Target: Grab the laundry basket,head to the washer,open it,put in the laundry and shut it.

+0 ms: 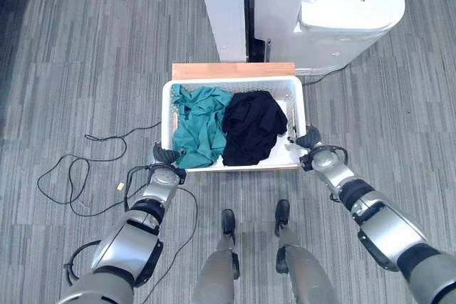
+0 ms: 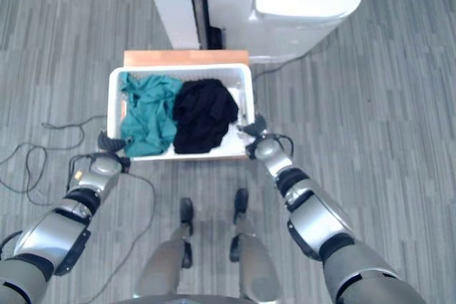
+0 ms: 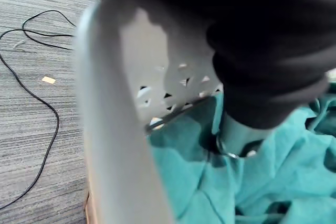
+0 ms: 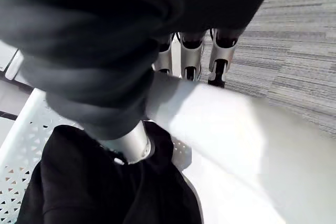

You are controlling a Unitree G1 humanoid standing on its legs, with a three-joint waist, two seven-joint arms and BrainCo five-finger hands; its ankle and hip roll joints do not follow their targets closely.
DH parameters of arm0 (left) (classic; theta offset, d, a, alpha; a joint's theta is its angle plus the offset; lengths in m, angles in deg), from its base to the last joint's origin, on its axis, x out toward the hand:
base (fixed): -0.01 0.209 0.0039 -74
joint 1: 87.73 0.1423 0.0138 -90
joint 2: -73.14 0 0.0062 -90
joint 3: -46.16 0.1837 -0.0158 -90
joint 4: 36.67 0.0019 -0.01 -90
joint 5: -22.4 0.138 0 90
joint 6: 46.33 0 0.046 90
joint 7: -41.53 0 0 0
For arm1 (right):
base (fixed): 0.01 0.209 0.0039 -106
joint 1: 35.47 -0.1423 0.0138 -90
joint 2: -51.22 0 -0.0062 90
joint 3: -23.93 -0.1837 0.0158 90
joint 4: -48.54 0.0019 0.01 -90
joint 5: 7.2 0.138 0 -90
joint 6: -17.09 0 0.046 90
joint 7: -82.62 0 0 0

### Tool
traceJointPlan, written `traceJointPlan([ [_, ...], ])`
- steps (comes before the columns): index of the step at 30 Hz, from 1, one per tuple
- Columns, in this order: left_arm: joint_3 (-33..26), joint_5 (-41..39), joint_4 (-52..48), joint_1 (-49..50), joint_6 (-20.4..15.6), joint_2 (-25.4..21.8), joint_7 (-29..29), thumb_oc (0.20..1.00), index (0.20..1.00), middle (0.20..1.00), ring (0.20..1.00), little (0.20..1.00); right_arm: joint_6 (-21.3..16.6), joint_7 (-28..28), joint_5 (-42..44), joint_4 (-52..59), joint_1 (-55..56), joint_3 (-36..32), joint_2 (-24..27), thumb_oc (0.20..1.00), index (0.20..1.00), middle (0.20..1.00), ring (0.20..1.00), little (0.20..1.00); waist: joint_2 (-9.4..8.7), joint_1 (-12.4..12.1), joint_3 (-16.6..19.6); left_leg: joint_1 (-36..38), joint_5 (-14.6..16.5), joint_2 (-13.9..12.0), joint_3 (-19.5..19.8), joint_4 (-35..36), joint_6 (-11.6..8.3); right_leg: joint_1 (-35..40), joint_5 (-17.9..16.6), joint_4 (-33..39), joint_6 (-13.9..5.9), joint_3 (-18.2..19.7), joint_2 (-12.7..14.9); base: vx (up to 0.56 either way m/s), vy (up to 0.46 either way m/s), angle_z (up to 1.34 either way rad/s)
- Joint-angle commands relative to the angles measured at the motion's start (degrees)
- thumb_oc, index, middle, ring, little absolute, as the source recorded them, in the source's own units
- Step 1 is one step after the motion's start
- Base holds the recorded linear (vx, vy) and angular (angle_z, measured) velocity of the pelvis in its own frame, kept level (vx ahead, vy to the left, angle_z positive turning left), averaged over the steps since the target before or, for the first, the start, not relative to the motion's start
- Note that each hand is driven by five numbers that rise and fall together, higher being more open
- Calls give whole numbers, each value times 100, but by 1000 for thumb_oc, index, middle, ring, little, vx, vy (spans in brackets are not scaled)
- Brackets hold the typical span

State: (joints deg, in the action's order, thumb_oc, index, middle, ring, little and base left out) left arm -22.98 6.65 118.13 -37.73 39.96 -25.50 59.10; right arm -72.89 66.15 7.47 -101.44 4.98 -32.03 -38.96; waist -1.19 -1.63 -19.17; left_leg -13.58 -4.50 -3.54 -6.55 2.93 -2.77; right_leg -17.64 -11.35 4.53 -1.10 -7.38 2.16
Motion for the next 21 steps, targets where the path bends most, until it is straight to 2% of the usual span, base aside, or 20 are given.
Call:
traceJointPlan([
  [1,33,-163,-409,193,-219,-18,35,200,200,200,200,200,-230,17,153,174,182,-66,-232,200,200,200,200,200,-281,-30,65,-101,184,298,166,-142,-7,-18,940,-454,-485,314,151,4,-62,1],
  [3,-239,-83,-1449,870,-327,-16,109,200,200,200,200,200,-302,8,-43,1089,743,-257,-4,200,200,200,200,200,-309,-8,135,83,247,286,128,-124,-6,162,997,-413,-478,323,110,14,-66,2],
  [4,-240,-82,-1454,874,-325,-17,110,200,200,200,200,200,-300,7,-44,1093,745,-257,-5,200,200,200,200,200,-312,-5,150,63,237,289,129,-124,-6,146,987,-409,-478,323,113,21,-46,5],
  [7,-590,-13,-2590,1697,-428,62,149,200,200,200,200,200,-361,46,-301,2233,1564,-563,275,200,200,200,200,200,-329,54,286,283,332,264,87,-121,5,366,1050,-369,-474,310,90,42,-63,0],
  [8,-804,40,-3261,2266,-455,102,62,200,200,200,200,200,-403,136,-551,3017,2131,-851,493,200,200,200,200,200,-319,85,379,468,395,233,58,-83,11,543,1100,-315,-465,316,72,55,-58,-4],
  [9,-804,40,-3261,2266,-455,102,62,200,200,200,200,200,-403,136,-551,3017,2132,-851,493,200,200,200,200,200,-320,85,383,463,394,233,58,-83,11,539,1100,-315,-465,316,72,82,-94,-3],
  [10,-966,52,-3813,2765,-460,156,-68,200,200,200,200,200,-469,262,-774,3725,2687,-1170,675,200,200,200,200,200,-299,128,502,619,433,209,40,-72,9,707,1147,-269,-459,299,60,70,-85,-5],
  [12,-1088,80,-4325,3231,-411,142,-239,200,200,200,200,200,-502,370,-949,4395,3224,-1476,866,200,200,200,200,200,-279,167,602,783,481,169,40,-62,3,879,1211,-236,-430,303,36,62,-88,1],
  [15,-1156,153,-4740,3594,-355,133,-390,200,200,200,200,200,-529,451,-1114,4951,3710,-1800,1005,200,200,200,200,200,-259,208,698,908,505,122,44,-75,-25,1042,1288,-212,-405,297,4,27,-95,2],
  [16,-1217,152,-5037,3845,-352,153,-537,200,200,200,200,200,-605,495,-1155,5358,4085,-2111,1052,200,200,200,200,200,-258,294,778,982,543,39,37,-150,-75,1143,1388,-227,-352,317,-47,21,-147,5],
  [21,-1193,222,-5507,4269,-297,189,-785,200,200,200,200,200,-739,620,-1104,6047,4819,-2551,1044,200,200,200,200,200,-277,462,860,1087,778,-52,14,-678,-105,1426,1493,-249,-281,395,-117,-12,-57,0],
])
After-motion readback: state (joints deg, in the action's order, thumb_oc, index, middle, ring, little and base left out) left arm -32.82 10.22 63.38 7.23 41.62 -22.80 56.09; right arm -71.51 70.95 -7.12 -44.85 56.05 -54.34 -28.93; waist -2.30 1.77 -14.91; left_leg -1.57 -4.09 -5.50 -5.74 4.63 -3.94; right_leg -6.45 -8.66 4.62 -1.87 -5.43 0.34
